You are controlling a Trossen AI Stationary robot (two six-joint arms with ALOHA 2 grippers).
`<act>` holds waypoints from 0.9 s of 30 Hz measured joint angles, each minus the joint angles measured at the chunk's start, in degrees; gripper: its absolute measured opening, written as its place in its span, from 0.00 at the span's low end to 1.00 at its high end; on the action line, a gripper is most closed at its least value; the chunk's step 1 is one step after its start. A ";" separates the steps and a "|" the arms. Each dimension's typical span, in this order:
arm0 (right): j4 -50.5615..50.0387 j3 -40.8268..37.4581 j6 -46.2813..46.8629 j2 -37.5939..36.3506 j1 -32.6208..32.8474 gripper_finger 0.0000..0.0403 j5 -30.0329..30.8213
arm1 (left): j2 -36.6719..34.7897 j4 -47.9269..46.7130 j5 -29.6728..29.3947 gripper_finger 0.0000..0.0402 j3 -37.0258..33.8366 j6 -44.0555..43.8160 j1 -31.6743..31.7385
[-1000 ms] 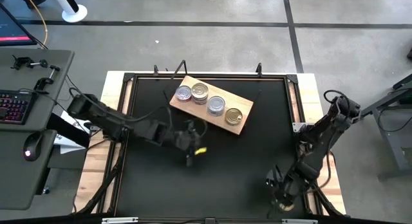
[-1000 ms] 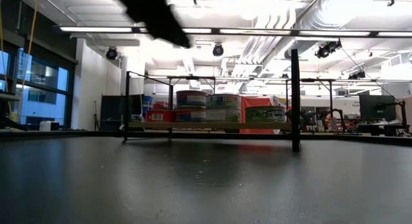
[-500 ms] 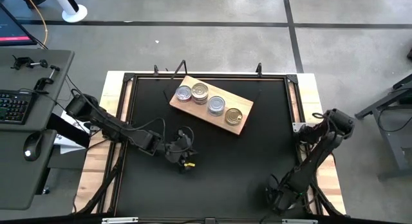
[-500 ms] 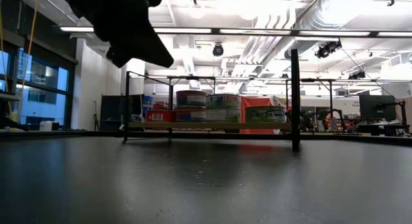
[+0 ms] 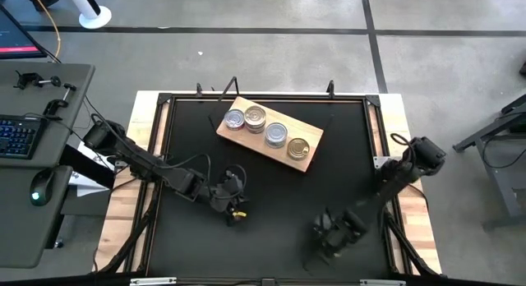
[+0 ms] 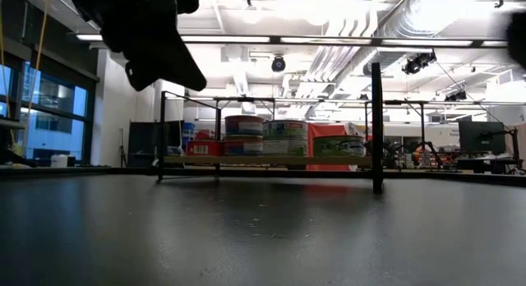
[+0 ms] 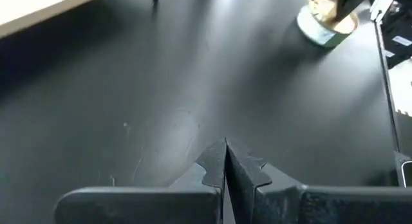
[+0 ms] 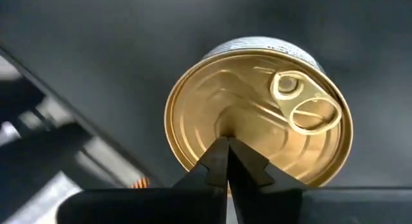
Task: Stack canned seafood by type on shelf
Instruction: Stack the green tuna can on top of the green tuna can on the shelf
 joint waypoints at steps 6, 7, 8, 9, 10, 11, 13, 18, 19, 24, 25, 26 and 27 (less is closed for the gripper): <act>10.10 -0.23 -14.46 0.25 -10.24 0.00 12.65 | 0.00 -0.82 -0.18 0.00 0.00 -0.82 -1.22; 12.29 -0.26 -17.43 0.36 -11.79 0.00 14.09 | 0.00 -0.80 -0.57 0.00 0.00 -0.82 -1.34; 14.35 -0.35 -20.39 0.48 -13.23 0.00 15.34 | 0.00 -0.80 -0.95 0.00 0.00 -0.82 -1.50; 16.43 -0.45 -23.54 0.60 -14.61 0.00 16.59 | 0.00 -0.80 -1.31 0.00 0.00 -0.81 -1.60; 18.61 -0.54 -26.90 0.68 -15.77 0.00 17.70 | 0.00 -0.80 -1.76 0.00 0.00 -0.75 -1.59; 20.75 -0.56 -30.05 0.70 -16.81 0.00 18.28 | 0.00 -0.74 -2.40 0.00 0.00 -0.31 -1.53; 24.42 -0.54 -35.41 -0.12 -18.40 0.00 18.05 | 0.00 0.76 -3.46 0.00 -0.02 2.56 -1.04; 22.92 -0.47 -40.26 -4.10 -18.94 0.00 17.28 | 0.60 8.62 -3.77 0.00 0.00 16.18 2.22; 21.14 -0.41 -40.19 -4.79 -18.65 0.00 17.30 | 1.11 10.09 -3.75 0.00 0.00 19.17 2.94; 9.36 -0.37 -35.72 -6.04 -17.08 0.00 17.00 | 5.60 13.79 3.40 0.00 0.30 27.54 7.61; 7.57 -0.39 -34.35 -6.01 -16.86 0.00 17.42 | 6.50 13.00 4.57 0.00 0.60 27.65 8.33; 6.47 -0.39 -32.98 -5.87 -16.70 0.00 18.38 | 7.24 12.64 5.33 0.00 0.81 27.64 8.97; 6.07 -0.39 -31.84 -5.66 -16.68 0.00 19.45 | 7.79 12.22 5.87 0.00 0.90 27.39 9.45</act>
